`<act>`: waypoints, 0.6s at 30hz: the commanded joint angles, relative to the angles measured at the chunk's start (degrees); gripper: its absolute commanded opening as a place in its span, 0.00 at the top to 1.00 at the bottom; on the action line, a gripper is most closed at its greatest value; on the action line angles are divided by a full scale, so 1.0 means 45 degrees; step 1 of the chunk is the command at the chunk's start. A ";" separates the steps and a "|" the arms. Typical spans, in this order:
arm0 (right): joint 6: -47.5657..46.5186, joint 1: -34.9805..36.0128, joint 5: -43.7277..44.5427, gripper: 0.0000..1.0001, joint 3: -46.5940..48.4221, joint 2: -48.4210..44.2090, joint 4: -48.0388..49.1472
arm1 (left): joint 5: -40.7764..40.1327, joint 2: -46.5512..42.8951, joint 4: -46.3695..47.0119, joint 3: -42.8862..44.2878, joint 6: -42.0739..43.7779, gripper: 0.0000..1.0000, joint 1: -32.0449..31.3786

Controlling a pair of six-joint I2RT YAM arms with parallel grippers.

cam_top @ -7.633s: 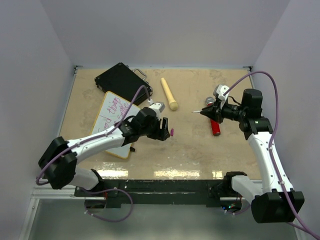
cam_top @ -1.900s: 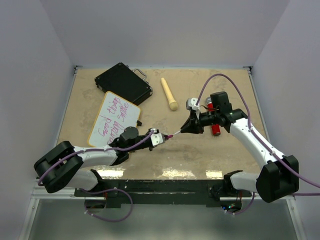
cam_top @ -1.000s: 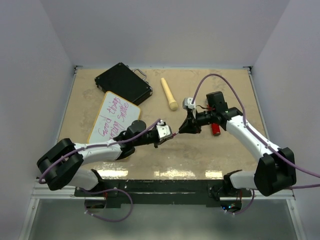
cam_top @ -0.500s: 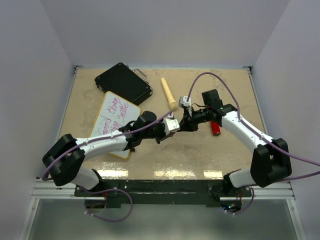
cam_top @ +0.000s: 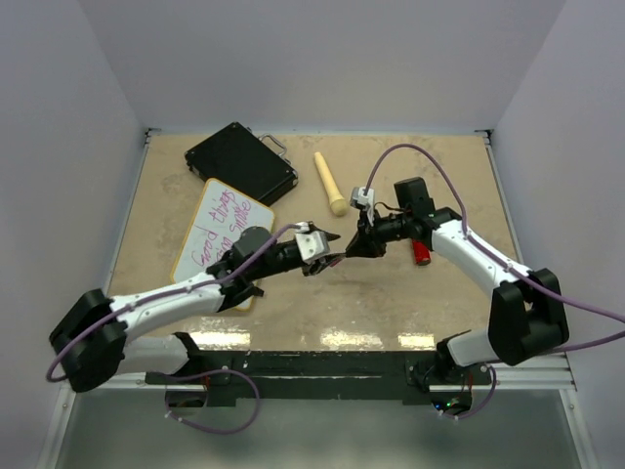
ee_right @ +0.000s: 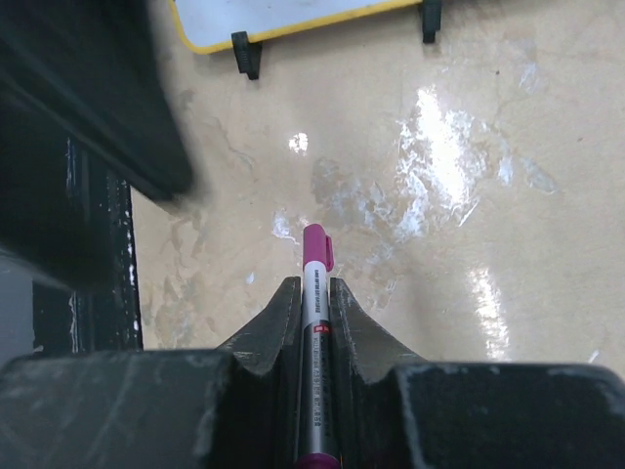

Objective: Write a sentence on the whiteboard
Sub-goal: Insert the whiteboard marker without the cap into the pen cap, then put down the whiteboard marker at the center of the board.

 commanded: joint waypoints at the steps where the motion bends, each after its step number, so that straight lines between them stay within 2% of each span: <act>1: 0.0951 -0.0237 0.0256 1.00 -0.0181 0.0301 0.0964 | -0.0246 -0.2596 0.2837 -0.1331 -0.0817 0.48 0.0099; 3: 0.1049 -0.0353 0.0238 1.00 -0.0084 0.0690 0.0946 | -0.0676 -0.3514 0.1456 -0.1392 -0.0973 0.43 0.0138; 6: 0.1107 -0.0412 0.0413 0.93 0.0053 0.1276 0.0926 | -0.1515 -0.4531 -0.0113 -0.1255 -0.1519 0.25 0.0197; 8: 0.1146 -0.0471 0.0607 0.91 0.0189 0.1570 0.0907 | -0.2507 -0.5232 -0.0892 -0.1274 -0.2316 0.19 0.0236; 9: 0.1147 -0.0491 0.0705 0.88 0.0248 0.1688 0.0887 | -0.2823 -0.5429 -0.1129 -0.1255 -0.2612 0.13 0.0294; 11: 0.1049 -0.0549 0.0939 0.85 0.0404 0.2001 0.0770 | -0.3525 -0.5800 -0.1985 -0.1100 -0.3683 0.09 0.0431; 16: 0.0660 -0.0763 0.1155 0.76 0.0697 0.2509 0.0303 | -0.3959 -0.5628 -0.4000 0.0011 -0.5210 0.08 0.1015; 17: 0.0581 -0.0822 0.1194 0.68 0.0775 0.2490 0.0243 | -0.3882 -0.5607 -0.4467 0.0150 -0.5444 0.08 0.1095; 18: 0.0541 -0.0881 0.1349 0.48 0.0795 0.2432 0.0204 | -0.3843 -0.5569 -0.4645 0.0268 -0.5505 0.08 0.1153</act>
